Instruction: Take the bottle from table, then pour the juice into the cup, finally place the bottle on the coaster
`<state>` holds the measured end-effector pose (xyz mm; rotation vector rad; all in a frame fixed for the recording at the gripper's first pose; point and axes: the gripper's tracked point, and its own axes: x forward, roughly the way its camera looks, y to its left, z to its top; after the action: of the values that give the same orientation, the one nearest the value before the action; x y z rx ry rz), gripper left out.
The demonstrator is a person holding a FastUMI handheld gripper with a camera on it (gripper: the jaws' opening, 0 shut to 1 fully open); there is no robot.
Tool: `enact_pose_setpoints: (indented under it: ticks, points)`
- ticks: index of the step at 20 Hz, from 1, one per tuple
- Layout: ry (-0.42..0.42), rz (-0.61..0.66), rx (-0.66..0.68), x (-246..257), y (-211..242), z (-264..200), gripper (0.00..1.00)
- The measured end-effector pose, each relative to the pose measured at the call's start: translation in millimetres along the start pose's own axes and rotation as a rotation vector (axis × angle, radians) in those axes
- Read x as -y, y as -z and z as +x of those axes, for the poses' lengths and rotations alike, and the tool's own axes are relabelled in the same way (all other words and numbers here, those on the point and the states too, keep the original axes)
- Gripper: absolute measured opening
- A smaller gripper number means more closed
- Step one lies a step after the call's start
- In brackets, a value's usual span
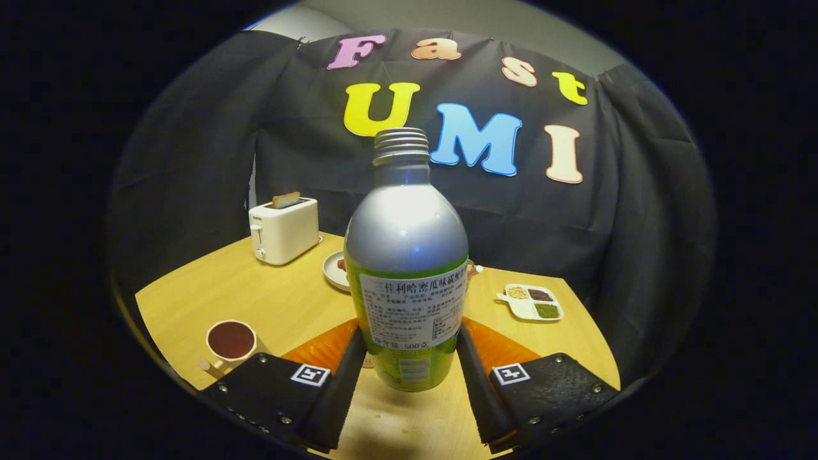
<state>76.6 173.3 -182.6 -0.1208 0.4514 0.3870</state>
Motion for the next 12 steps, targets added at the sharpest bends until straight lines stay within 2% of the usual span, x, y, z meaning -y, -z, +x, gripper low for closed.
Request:
enact_pose_setpoints:
  ticks: [9,12]
  points:
    - [-0.099,0.063,0.015,-41,29,80,0.78]
    - [-0.097,0.104,-0.022,-43,46,100,0.78]
